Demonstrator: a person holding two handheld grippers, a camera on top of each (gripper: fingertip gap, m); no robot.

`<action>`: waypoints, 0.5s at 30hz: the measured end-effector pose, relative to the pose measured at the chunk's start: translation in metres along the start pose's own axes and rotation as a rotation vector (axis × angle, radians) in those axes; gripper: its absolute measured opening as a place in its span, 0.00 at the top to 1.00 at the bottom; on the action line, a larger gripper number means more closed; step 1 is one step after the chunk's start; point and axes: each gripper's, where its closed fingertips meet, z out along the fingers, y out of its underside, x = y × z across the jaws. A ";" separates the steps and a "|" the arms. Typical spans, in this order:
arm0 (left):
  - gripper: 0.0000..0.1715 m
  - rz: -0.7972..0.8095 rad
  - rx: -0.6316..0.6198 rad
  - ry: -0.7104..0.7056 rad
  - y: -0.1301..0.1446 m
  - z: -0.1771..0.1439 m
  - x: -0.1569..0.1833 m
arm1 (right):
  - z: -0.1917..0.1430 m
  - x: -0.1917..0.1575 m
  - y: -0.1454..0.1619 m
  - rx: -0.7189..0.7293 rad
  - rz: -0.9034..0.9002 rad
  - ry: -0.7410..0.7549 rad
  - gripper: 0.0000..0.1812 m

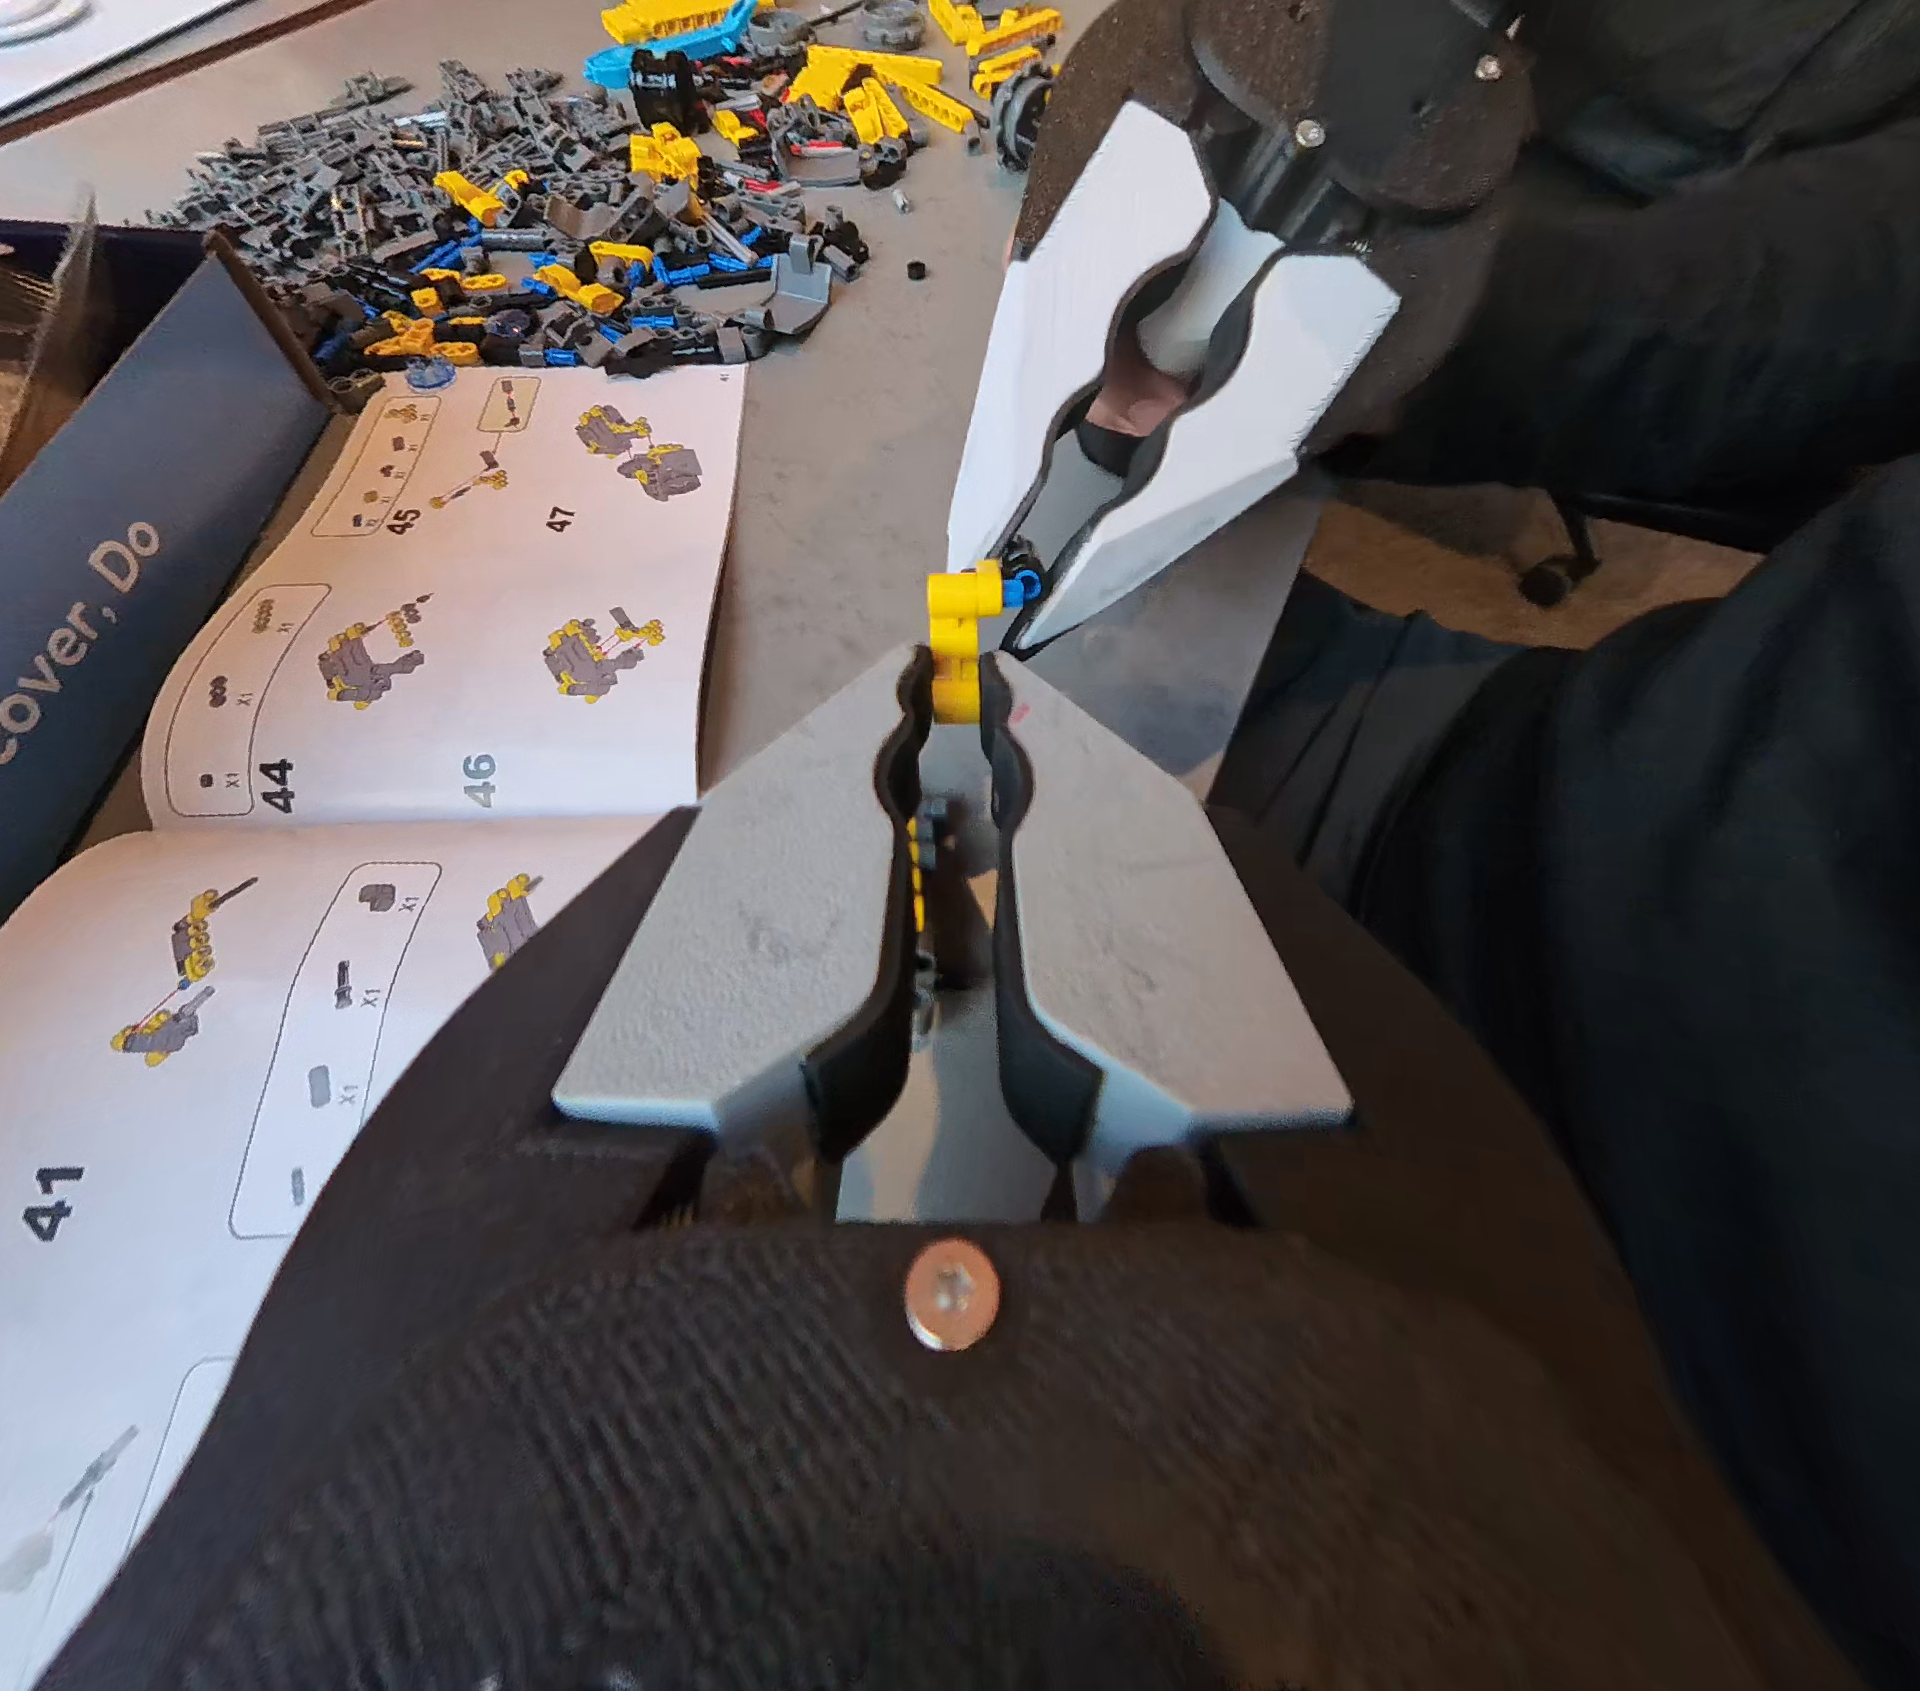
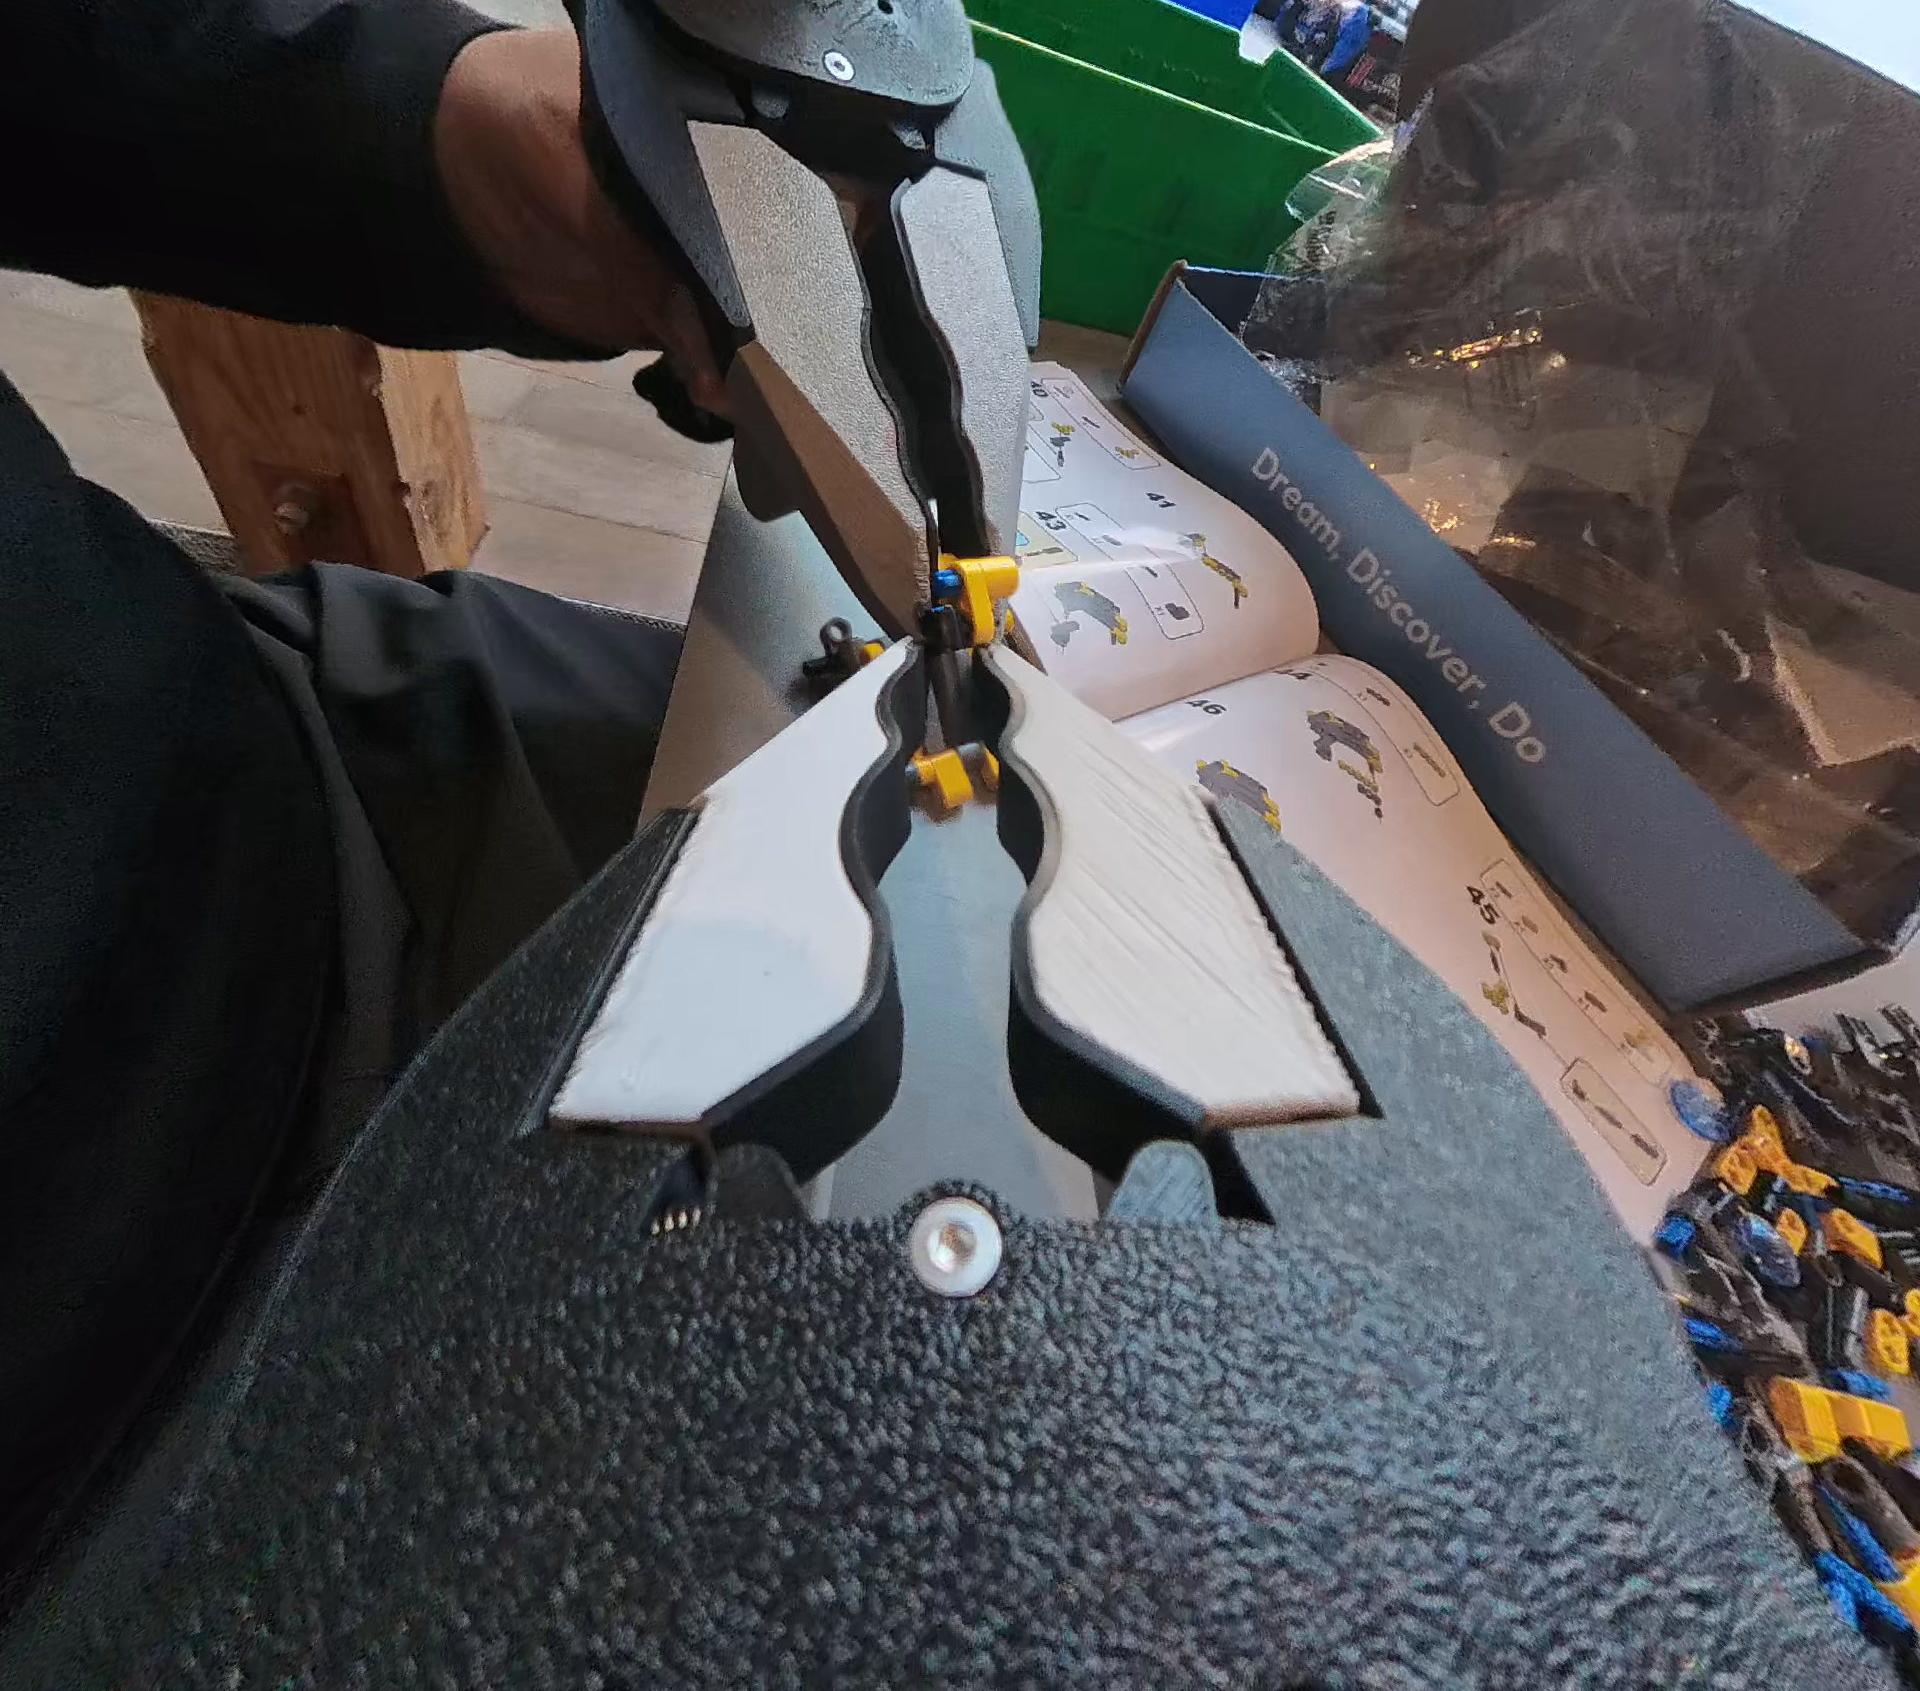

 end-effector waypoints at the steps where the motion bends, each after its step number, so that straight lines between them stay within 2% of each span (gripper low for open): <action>1: 0.97 0.010 -0.007 -0.005 0.001 -0.001 0.001 | 0.000 -0.002 0.000 0.000 -0.019 0.006 0.96; 7: 0.97 0.012 -0.046 0.009 0.012 -0.002 0.019 | -0.001 -0.024 0.003 -0.047 -0.094 -0.009 0.97; 11: 0.96 0.020 -0.050 -0.073 0.017 0.002 0.015 | 0.000 -0.026 0.010 -0.114 -0.053 0.009 0.97; 15: 0.96 -0.039 -0.011 -0.122 0.010 0.000 0.011 | -0.001 -0.021 0.006 -0.108 -0.082 0.061 0.98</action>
